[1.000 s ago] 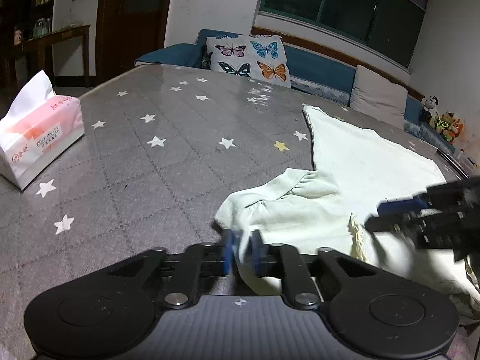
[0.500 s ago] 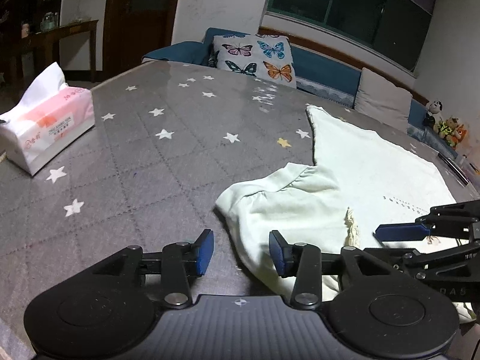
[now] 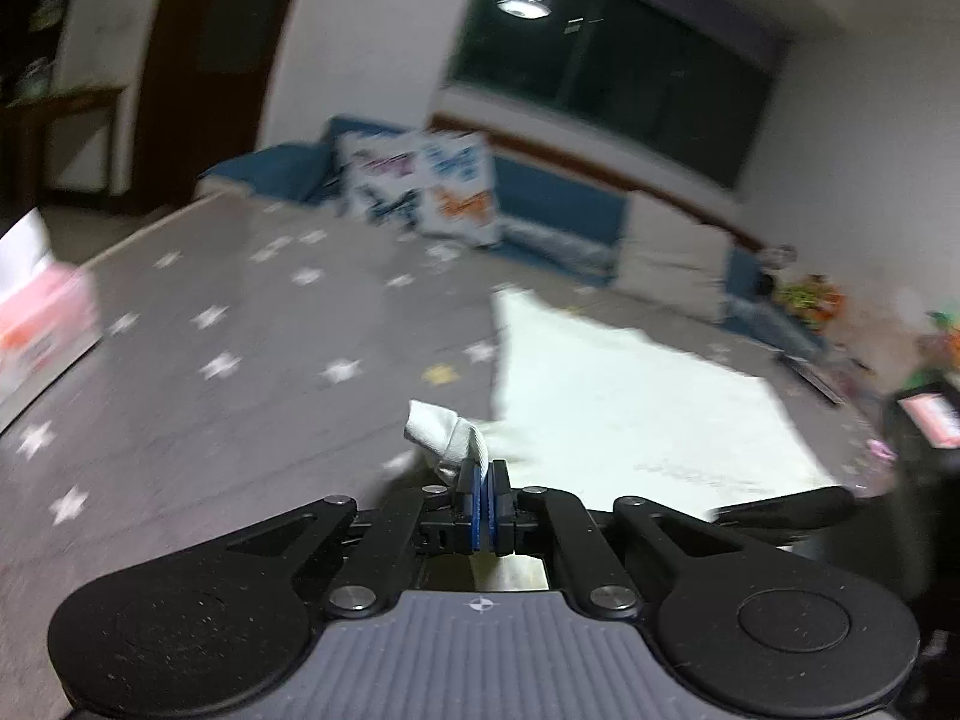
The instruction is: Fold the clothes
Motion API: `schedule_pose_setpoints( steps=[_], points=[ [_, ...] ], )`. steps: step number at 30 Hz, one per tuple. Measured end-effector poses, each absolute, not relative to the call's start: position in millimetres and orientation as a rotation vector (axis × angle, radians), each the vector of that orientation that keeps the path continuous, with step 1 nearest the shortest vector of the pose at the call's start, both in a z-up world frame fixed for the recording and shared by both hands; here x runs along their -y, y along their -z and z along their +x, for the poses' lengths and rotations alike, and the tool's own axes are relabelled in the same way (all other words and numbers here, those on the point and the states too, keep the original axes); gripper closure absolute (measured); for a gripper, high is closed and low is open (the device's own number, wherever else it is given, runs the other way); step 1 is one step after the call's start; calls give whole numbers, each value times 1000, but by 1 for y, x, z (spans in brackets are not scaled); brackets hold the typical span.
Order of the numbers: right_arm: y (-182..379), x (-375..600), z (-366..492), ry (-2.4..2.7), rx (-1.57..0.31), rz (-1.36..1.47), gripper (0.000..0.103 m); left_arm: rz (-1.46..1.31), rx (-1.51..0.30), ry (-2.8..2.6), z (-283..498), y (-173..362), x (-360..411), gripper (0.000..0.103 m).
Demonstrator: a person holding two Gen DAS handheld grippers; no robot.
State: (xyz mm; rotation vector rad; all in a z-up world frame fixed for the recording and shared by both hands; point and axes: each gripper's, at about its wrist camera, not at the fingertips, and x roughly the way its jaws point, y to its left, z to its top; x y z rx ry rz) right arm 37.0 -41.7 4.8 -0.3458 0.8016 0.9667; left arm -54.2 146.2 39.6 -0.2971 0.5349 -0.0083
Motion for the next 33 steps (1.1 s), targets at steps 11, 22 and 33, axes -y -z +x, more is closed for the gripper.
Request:
schedule_pose_setpoints(
  steps=[11, 22, 33],
  points=[
    [-9, 83, 57, -876, -830, -257, 66, -102, -540, 305, -51, -33, -78, 101],
    [-31, 122, 84, -746, -760, -186, 66, -6, -665, 396, -58, -7, -60, 92],
    [-34, 79, 109, -858, -771, -120, 67, -66, -636, 190, -46, -17, -95, 61]
  ],
)
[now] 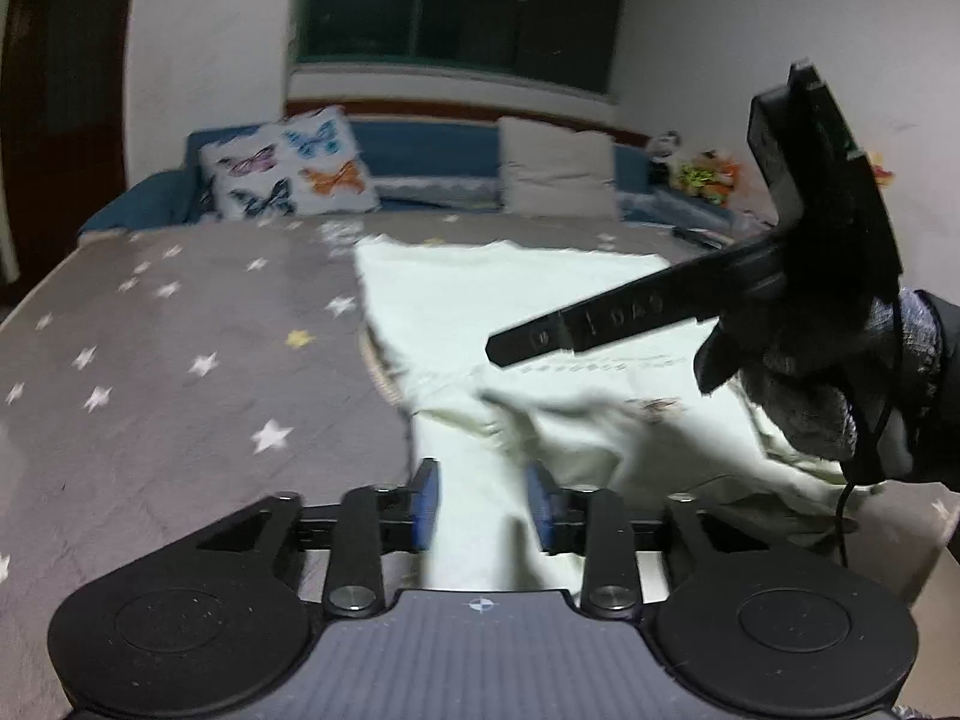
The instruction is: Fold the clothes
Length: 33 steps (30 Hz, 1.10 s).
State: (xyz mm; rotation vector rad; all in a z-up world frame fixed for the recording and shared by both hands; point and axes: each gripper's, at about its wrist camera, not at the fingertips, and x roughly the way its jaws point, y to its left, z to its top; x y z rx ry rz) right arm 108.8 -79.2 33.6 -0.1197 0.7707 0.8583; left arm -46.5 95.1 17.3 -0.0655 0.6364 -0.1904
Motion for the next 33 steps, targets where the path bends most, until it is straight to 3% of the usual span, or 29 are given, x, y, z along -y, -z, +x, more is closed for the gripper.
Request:
schedule_pose_setpoints(
  steps=[5, 9, 12, 14, 16, 25, 33],
  points=[
    [-18, 53, 127, -876, -809, -154, 67, -89, -671, 188, -47, -8, -101, 61],
    [-6, 40, 138, -890, -843, -167, 67, -112, -688, 206, -48, -3, -102, 67],
    [2, 35, 143, -905, -868, -168, 77, -134, -697, 205, -49, -1, -106, 78],
    [1, 33, 143, -933, -871, -166, 94, -148, -701, 202, -51, -1, -108, 85],
    [-2, 29, 141, -953, -857, -165, 96, -162, -706, 195, -55, -1, -110, 90],
    [2, 1, 142, -1024, -843, -149, 96, -211, -719, 166, -66, -1, -114, 92],
    [-6, 22, 144, -1013, -846, -142, 91, -207, -723, 165, -74, -3, -113, 89]
  ],
)
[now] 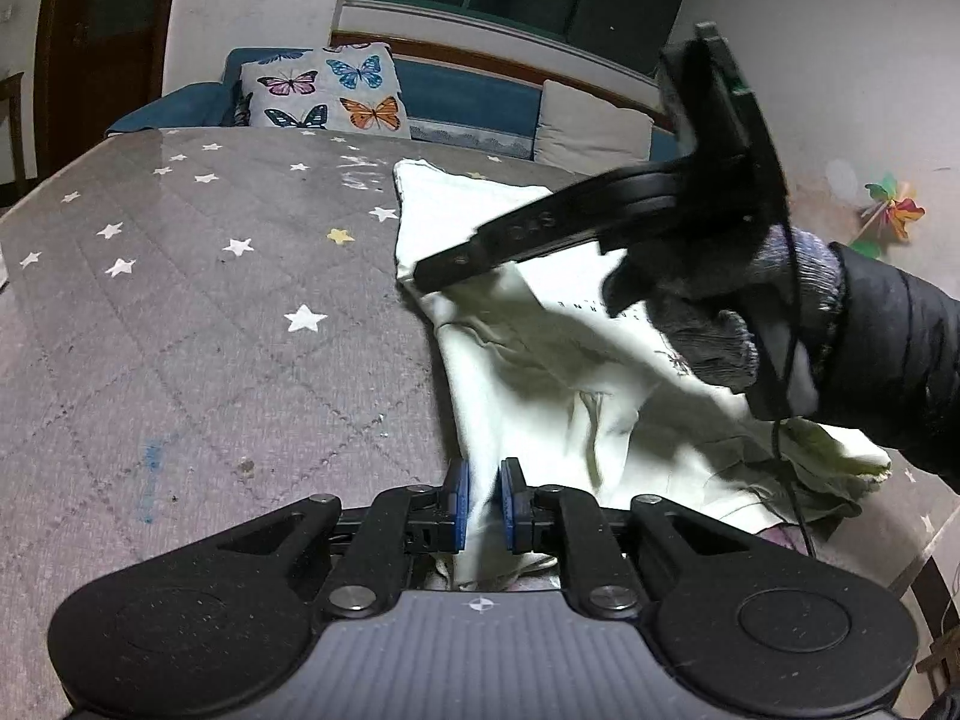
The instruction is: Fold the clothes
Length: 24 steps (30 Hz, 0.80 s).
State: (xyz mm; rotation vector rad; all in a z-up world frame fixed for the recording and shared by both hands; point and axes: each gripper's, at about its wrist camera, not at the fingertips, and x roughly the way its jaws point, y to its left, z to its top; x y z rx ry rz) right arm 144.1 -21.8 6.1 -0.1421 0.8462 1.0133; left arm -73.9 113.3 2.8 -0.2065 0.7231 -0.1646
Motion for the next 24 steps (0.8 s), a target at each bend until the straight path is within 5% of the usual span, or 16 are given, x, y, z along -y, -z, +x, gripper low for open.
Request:
schedule_pose_setpoints(
  steps=[24],
  points=[
    [8, 28, 143, -993, -840, -123, 91, -244, -753, 154, -85, -2, -114, 97]
  ],
)
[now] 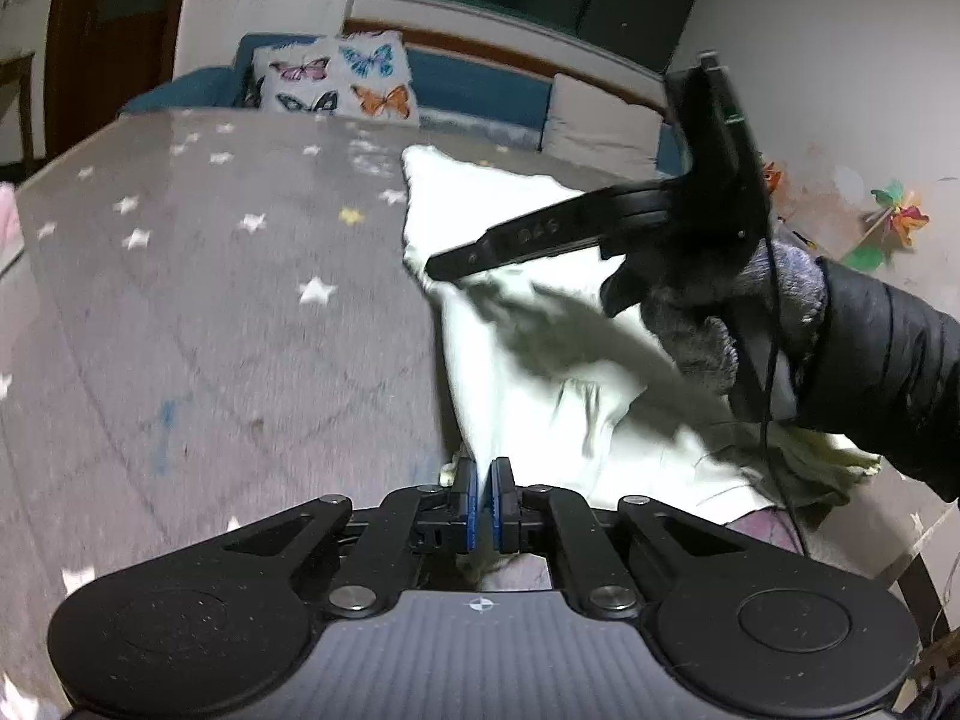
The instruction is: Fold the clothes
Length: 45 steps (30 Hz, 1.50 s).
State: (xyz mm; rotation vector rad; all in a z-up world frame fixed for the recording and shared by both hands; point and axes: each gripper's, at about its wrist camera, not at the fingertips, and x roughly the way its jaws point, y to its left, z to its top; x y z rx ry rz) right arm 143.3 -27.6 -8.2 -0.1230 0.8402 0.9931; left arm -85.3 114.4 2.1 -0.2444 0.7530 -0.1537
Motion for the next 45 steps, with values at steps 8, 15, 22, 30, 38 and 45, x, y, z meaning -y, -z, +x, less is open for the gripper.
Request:
schedule_pose_setpoints(
  steps=[8, 15, 22, 30, 38, 45],
  points=[
    [-13, 37, 132, -986, -818, -132, 89, -192, -700, 131, -92, -19, -111, 86],
    [-34, 64, 90, -1039, -794, -227, 88, -159, -658, 150, -75, -24, -101, 85],
    [-16, 83, 53, -1060, -849, -309, 88, -68, -727, 160, -57, -4, -88, 84],
    [-17, 103, 34, -1039, -811, -288, 87, 24, -682, 167, -65, -14, -74, 64],
    [-13, 114, 27, -1005, -805, -272, 86, 133, -701, 167, -57, 4, -56, 64],
    [-41, 159, 21, -907, -746, -246, 85, 185, -660, 204, -72, -2, -47, 62]
  ],
)
